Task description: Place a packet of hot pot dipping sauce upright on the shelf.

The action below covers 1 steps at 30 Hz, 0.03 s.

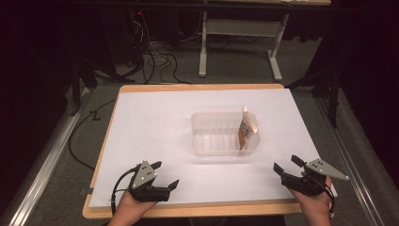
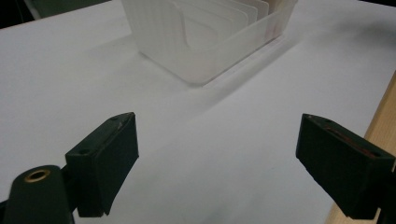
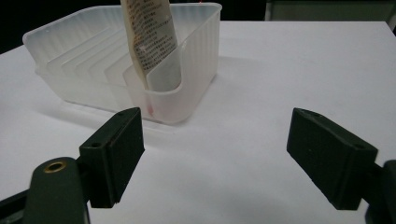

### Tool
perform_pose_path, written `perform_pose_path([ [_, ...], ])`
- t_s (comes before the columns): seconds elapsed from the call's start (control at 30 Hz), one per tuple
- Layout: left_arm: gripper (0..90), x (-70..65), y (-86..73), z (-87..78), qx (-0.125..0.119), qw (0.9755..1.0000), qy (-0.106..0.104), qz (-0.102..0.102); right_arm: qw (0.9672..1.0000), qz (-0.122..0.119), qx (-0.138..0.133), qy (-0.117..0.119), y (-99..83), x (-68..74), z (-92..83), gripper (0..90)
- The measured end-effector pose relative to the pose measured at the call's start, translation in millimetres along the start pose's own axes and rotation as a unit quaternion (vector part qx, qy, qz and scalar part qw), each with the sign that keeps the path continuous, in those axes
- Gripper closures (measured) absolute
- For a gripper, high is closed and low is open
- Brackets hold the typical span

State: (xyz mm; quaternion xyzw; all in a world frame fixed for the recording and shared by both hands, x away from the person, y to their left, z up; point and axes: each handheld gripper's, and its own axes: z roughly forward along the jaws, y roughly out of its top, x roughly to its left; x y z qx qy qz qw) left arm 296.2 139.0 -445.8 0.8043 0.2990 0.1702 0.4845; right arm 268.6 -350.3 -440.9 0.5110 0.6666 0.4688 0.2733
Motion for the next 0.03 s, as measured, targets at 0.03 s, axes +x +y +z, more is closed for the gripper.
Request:
perform_pose_path([
  [0.03,13.4,0.1,0.0,-0.3,0.0,1.0,0.0,0.001,1.0,-0.002,0.001,0.0,-0.2,-0.1,0.1,19.8],
])
